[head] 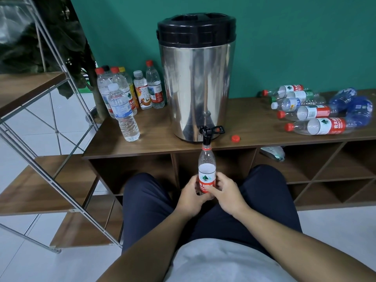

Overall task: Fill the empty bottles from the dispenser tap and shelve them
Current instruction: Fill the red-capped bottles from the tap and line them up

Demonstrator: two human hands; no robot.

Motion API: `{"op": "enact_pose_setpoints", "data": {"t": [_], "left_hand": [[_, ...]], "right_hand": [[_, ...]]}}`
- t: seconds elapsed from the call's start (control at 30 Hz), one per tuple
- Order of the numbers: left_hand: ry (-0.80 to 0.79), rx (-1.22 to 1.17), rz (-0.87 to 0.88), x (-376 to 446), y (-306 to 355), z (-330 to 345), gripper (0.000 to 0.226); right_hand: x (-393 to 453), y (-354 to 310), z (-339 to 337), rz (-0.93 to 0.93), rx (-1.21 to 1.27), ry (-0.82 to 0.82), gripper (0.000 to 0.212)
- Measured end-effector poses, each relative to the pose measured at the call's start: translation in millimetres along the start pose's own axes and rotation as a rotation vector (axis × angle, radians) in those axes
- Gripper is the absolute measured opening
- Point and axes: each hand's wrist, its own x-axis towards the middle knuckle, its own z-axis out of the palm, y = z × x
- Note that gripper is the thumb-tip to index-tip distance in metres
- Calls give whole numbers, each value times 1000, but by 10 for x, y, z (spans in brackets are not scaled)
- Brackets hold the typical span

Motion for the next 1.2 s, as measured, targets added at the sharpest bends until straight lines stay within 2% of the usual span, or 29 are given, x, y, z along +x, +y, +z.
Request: {"op": "enact_pose_setpoints", "data": {"t": [0.17, 0.37, 0.8, 1.03, 1.2], "left_hand": [[64, -116, -61, 6, 14, -28, 41], [45, -136, -101, -5, 42, -37, 41], [2, -178, -28, -19, 23, -51, 44], [7, -145, 15, -20, 20, -62, 44], [2, -108, 41, -26, 38, -70, 48]], "right_hand": [[1, -9, -20, -18, -27, 30, 49], [-4, 3, -26, -25, -40, 32, 47], [-42, -57, -34, -20, 15, 7, 48], [-19, -27, -51, -4, -4, -24, 62], [-1, -19, -61, 9, -6, -42, 55]]}}
